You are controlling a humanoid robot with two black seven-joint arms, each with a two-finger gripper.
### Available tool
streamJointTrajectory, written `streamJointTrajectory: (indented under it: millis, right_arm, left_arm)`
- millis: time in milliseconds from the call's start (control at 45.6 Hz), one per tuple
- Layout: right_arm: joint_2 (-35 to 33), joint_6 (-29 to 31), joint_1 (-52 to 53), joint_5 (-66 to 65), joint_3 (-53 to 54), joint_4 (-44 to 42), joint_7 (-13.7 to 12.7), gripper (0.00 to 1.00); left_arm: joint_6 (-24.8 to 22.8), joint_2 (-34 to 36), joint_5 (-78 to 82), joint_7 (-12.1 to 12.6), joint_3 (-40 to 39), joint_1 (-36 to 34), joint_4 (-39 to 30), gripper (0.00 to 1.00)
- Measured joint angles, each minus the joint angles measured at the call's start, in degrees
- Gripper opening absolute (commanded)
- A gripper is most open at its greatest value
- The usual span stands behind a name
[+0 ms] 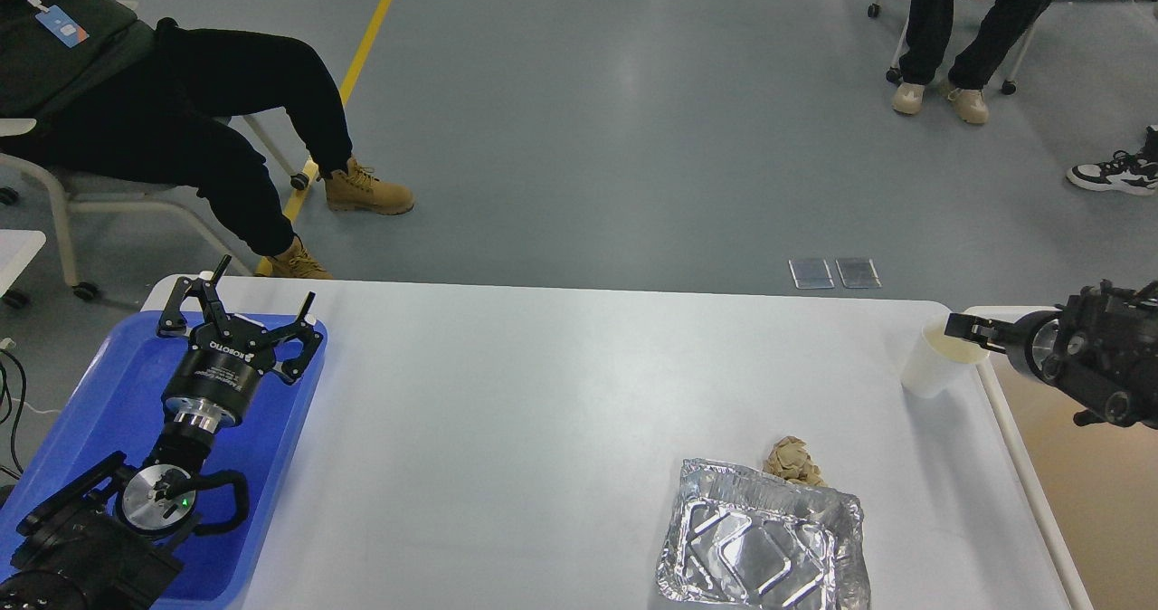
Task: Tidy desktop
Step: 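Lower the right gripper down beside the white paper cup, then close the right gripper around the white paper cup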
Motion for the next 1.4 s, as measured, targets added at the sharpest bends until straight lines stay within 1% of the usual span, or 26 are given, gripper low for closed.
streamJointTrajectory:
  millis: [66, 197, 394, 460, 526, 679, 745, 833, 898, 942, 964, 1402]
  right_arm:
    - [0.1, -0.1, -0.2, 0.0, 0.0, -0.1, 0.0, 0.82]
    - [0.3, -0.2, -0.5, -0.1, -0.1, -0.1, 0.0, 0.73]
    - [0.5, -0.2, -1.1, -0.7, -0.3, -0.1, 0.3, 0.53]
    - [0.5, -0.3, -1.3, -1.4, -0.3, -0.1, 0.5, 0.52]
    - [0.6, -0.3, -1.5, -1.9, -0.3, -0.1, 0.6, 0.47]
    - [0.7, -0.3, -1.8, -2.7, -0.3, -0.1, 0.8, 0.45]
    - [0.8, -0.3, -1.9, -3.0, -0.2, -0.1, 0.8, 0.4]
    - [1.0, -0.2, -2.0, -3.2, -0.1, -0.1, 0.9, 0.26]
    - [1.1, -0.1, -2.0, -3.4, -0.1, -0.1, 0.9, 0.18]
    - [1.2, 0.0, -2.1, -3.5, -0.1, -0.1, 0.9, 0.04]
    - [1.2, 0.0, -2.1, -3.5, -0.1, -0.1, 0.9, 0.0]
    - [1.4, 0.5, -2.0, -3.7, 0.2, 0.1, 2.0, 0.0]
  left_arm:
    - [0.0, 0.0, 0.0, 0.0, 0.0, 0.0, 0.0, 0.99]
    - [0.0, 0.0, 0.0, 0.0, 0.0, 0.0, 0.0, 0.99]
    - [0.0, 0.0, 0.0, 0.0, 0.0, 0.0, 0.0, 0.99]
    - [0.0, 0.0, 0.0, 0.0, 0.0, 0.0, 0.0, 0.99]
    - [0.0, 0.0, 0.0, 0.0, 0.0, 0.0, 0.0, 0.99]
    - [0.0, 0.0, 0.0, 0.0, 0.0, 0.0, 0.0, 0.99]
    - [0.0, 0.0, 0.0, 0.0, 0.0, 0.0, 0.0, 0.99]
    - [0.0, 0.0, 0.0, 0.0, 0.0, 0.0, 0.0, 0.99]
    - [0.0, 0.0, 0.0, 0.0, 0.0, 0.0, 0.0, 0.99]
    - [0.0, 0.0, 0.0, 0.0, 0.0, 0.0, 0.0, 0.99]
    - [0.0, 0.0, 0.0, 0.0, 0.0, 0.0, 0.0, 0.99]
    - [0.1, 0.0, 0.0, 0.0, 0.0, 0.0, 0.0, 0.99]
